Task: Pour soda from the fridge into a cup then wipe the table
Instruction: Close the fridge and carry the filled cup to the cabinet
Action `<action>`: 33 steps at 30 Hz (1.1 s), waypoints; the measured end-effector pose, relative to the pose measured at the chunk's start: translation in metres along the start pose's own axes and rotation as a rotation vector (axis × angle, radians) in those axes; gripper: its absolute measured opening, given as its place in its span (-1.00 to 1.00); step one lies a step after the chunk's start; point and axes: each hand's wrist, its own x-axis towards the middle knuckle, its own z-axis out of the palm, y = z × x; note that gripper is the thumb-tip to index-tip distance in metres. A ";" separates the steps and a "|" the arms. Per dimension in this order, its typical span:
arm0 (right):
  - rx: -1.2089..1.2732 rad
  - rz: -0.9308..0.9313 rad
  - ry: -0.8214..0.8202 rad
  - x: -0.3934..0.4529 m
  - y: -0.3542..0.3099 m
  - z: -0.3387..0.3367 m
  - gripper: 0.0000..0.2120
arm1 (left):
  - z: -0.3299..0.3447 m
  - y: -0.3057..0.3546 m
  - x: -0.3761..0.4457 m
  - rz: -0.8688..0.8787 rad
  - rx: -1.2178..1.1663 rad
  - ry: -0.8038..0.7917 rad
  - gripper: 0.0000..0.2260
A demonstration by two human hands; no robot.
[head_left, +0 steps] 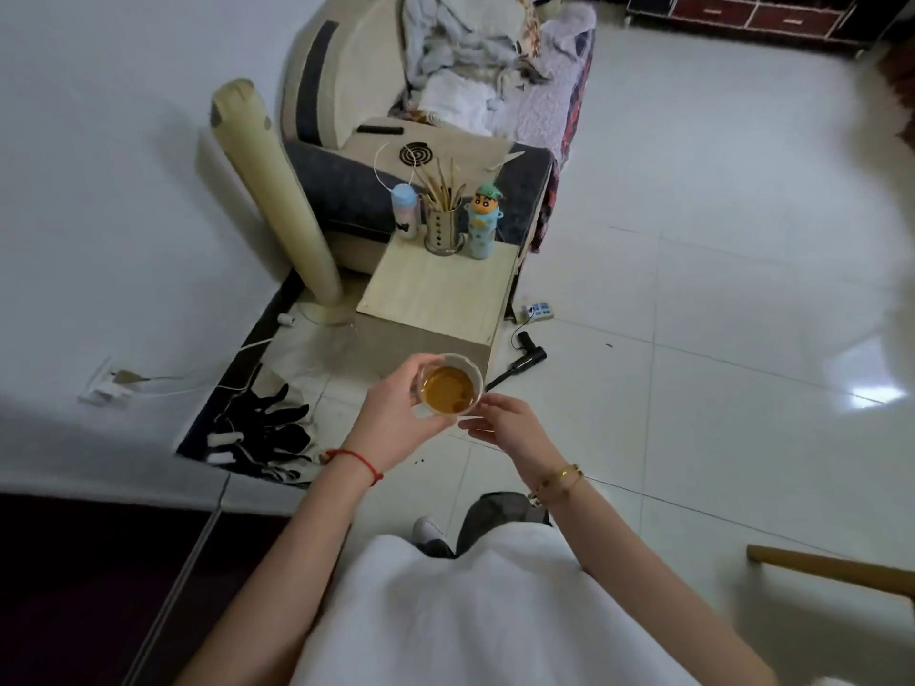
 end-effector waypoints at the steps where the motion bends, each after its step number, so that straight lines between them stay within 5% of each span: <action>1: 0.016 0.002 0.020 0.011 -0.007 0.003 -0.73 | -0.006 -0.002 0.015 -0.001 0.000 -0.019 -0.39; 33: -0.015 0.104 0.180 0.379 -0.146 0.011 -0.75 | -0.071 -0.080 0.420 0.057 -0.054 -0.196 -0.45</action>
